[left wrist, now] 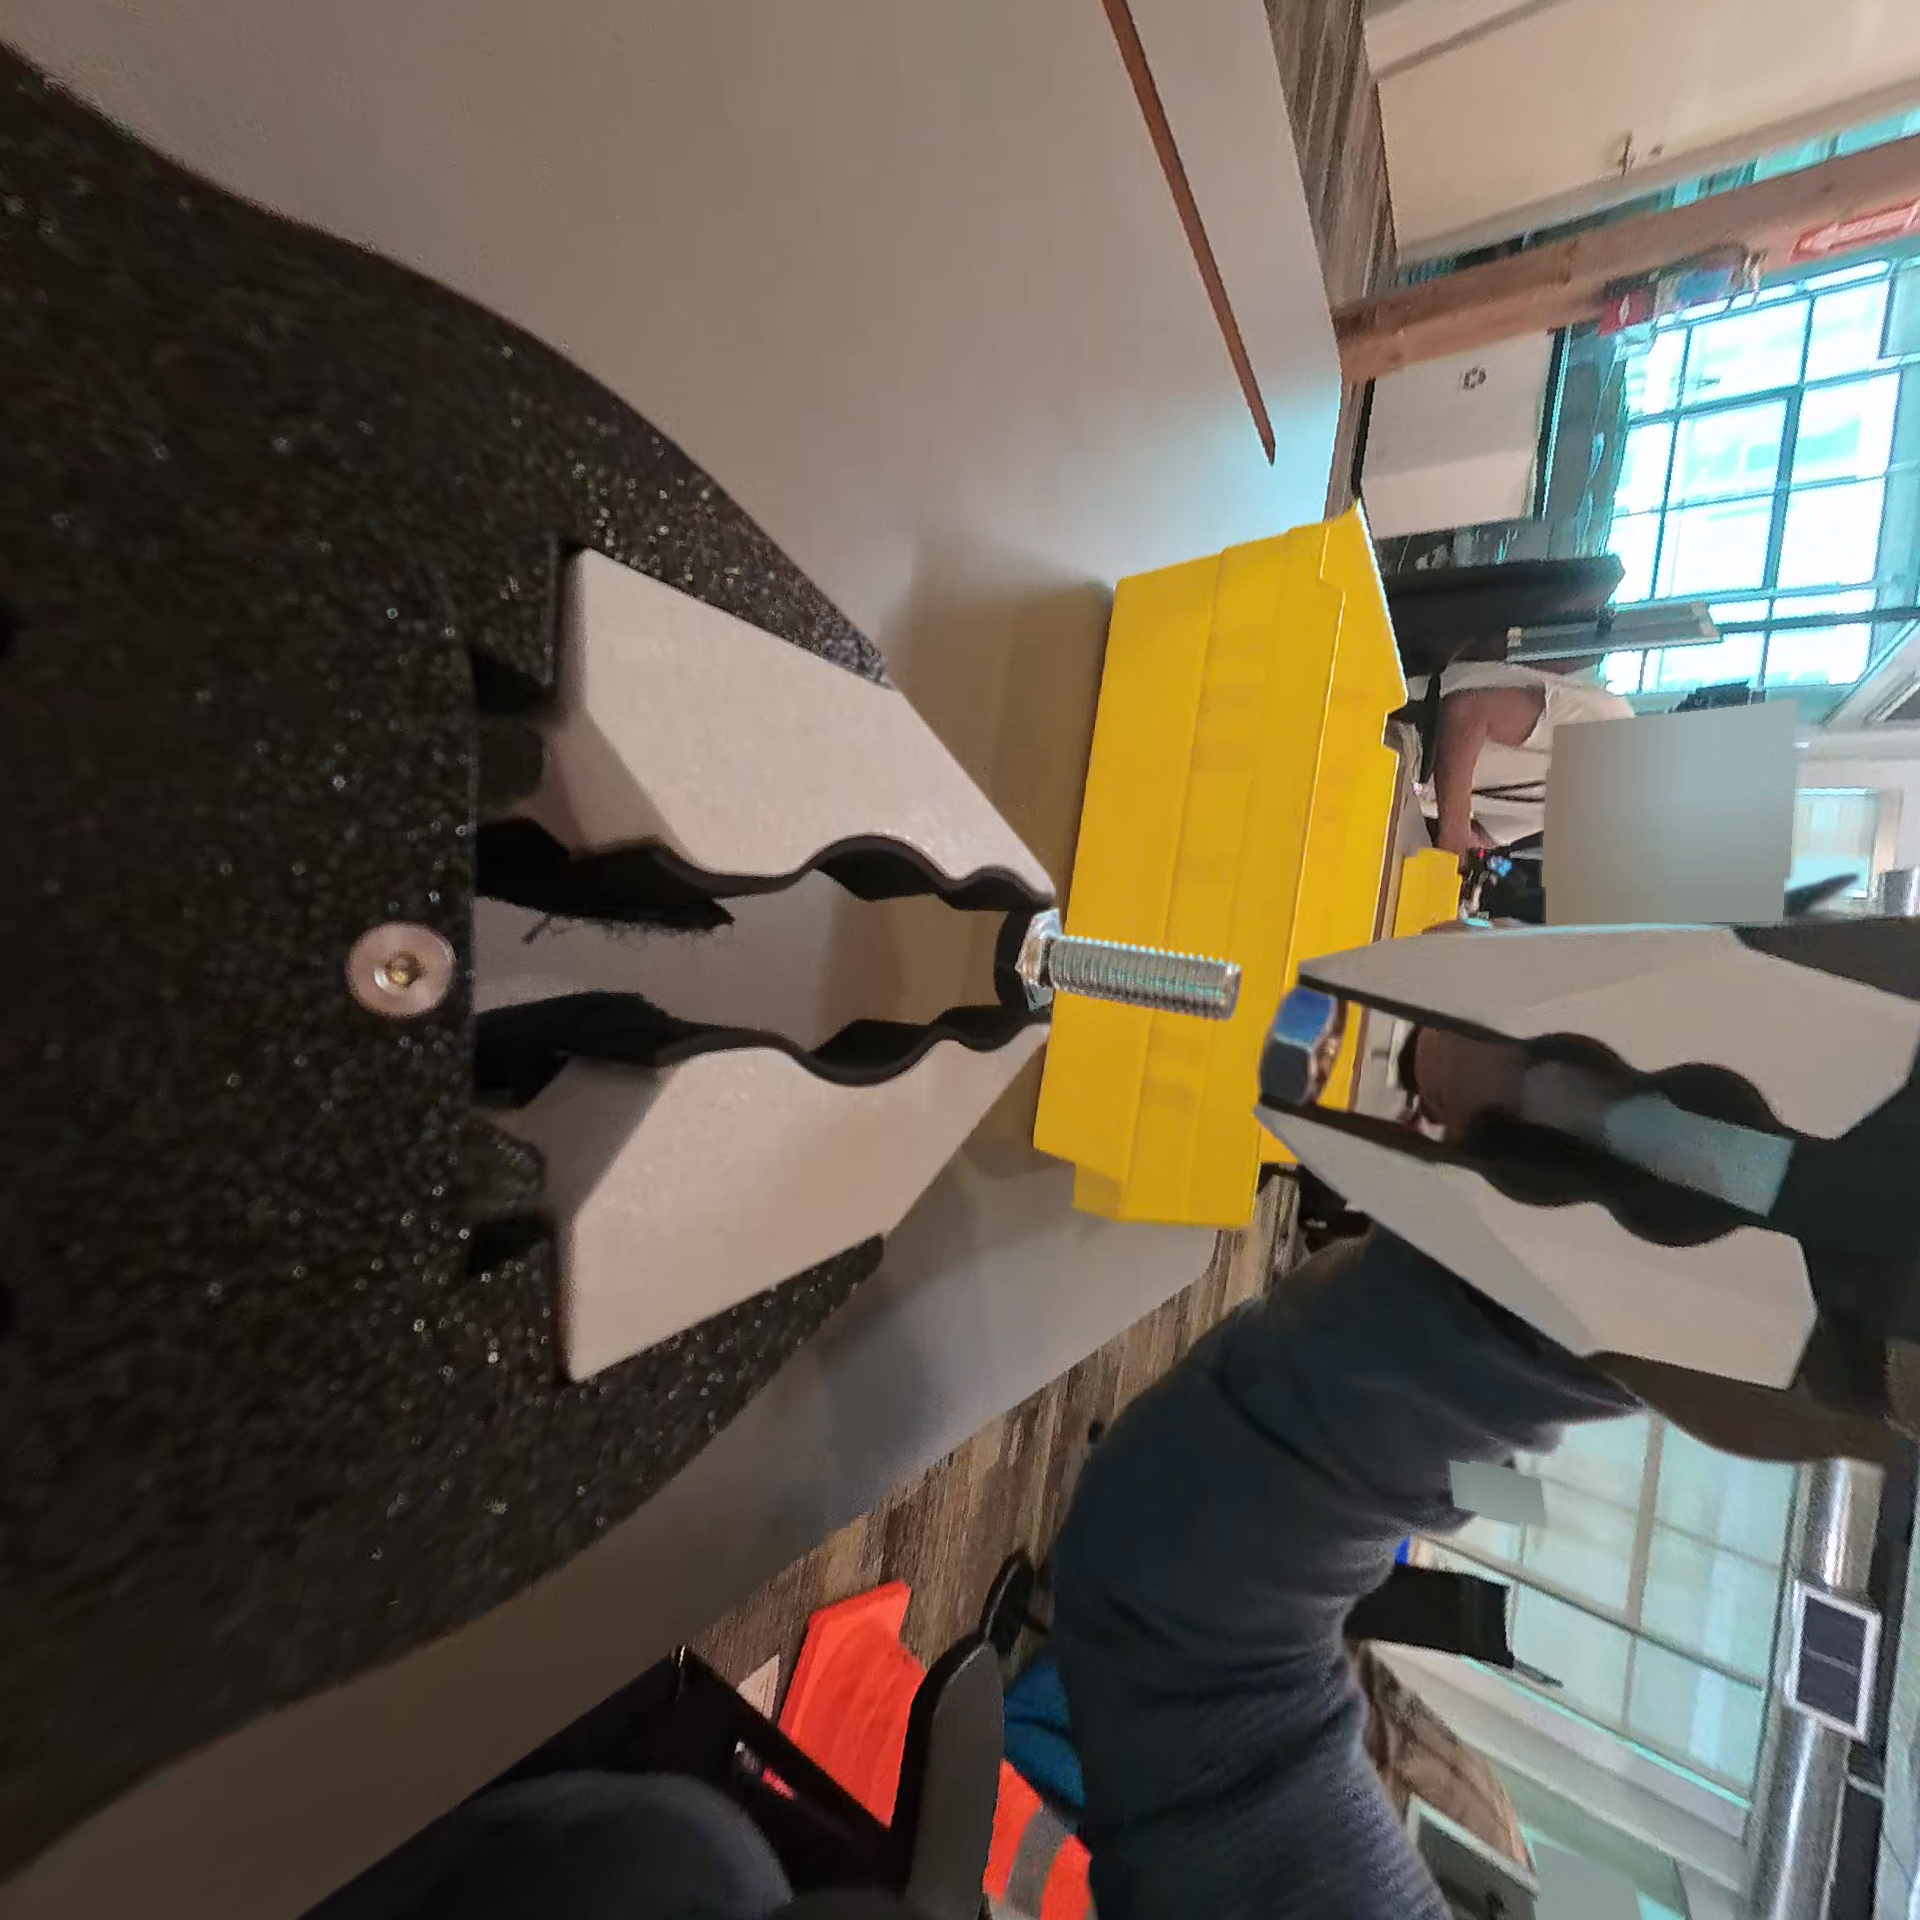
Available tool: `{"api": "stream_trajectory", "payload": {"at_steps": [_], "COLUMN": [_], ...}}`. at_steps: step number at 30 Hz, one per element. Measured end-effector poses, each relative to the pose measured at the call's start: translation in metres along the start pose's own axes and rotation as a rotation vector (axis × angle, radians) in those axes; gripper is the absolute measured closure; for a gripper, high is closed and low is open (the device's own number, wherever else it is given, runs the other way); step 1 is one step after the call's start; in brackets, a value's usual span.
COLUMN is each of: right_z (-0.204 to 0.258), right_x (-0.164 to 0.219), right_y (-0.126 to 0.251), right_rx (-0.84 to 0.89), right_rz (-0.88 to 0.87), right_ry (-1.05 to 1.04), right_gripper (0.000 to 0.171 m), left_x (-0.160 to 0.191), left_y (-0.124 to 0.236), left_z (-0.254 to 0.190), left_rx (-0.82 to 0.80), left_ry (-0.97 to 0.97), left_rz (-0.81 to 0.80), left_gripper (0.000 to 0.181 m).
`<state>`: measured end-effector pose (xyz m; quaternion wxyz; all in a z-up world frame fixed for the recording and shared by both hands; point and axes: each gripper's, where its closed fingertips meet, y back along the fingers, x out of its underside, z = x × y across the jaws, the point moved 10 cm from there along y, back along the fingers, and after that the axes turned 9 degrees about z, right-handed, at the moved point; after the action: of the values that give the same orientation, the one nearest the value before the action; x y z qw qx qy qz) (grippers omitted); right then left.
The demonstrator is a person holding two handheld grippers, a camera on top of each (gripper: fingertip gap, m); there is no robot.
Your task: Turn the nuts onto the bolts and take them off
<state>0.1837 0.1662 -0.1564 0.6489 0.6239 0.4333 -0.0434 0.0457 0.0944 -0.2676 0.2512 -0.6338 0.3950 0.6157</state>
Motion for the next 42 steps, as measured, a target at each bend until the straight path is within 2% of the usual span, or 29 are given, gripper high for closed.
{"api": "stream_trajectory", "payload": {"at_steps": [7,13,17,23,31,38,39,42], "right_z": [-0.003,-0.005,-0.009,-0.014,-0.003,0.003,0.003,0.004], "right_x": [-0.009,-0.010,-0.010,-0.007,-0.001,0.002,0.003,0.005], "right_y": [-0.002,-0.005,-0.003,-0.013,-0.031,-0.039,-0.039,-0.040], "right_rx": [-0.093,-0.168,-0.184,0.008,0.267,0.367,0.379,0.450], "right_rz": [0.121,0.097,0.013,-0.050,-0.268,-0.374,-0.386,-0.437], "right_ry": [0.063,0.053,-0.003,-0.170,-0.488,-0.536,-0.532,-0.470], "right_gripper": [0.156,0.156,0.156,0.156,0.156,0.156,0.154,0.115], "left_x": [0.000,-0.001,-0.002,-0.001,0.000,0.000,0.000,0.000], "left_y": [-0.003,-0.002,0.003,0.006,0.014,0.014,0.014,0.016], "left_z": [-0.004,-0.005,-0.004,0.005,0.011,0.013,0.013,0.014], "left_rx": [0.069,0.131,0.143,-0.021,-0.205,-0.222,-0.222,-0.218], "left_ry": [-0.010,0.002,0.025,0.081,0.099,0.116,0.119,0.130], "left_rz": [0.008,-0.018,-0.085,-0.095,-0.109,-0.113,-0.115,-0.131], "left_gripper": [0.165,0.165,0.165,0.165,0.165,0.165,0.165,0.165]}}
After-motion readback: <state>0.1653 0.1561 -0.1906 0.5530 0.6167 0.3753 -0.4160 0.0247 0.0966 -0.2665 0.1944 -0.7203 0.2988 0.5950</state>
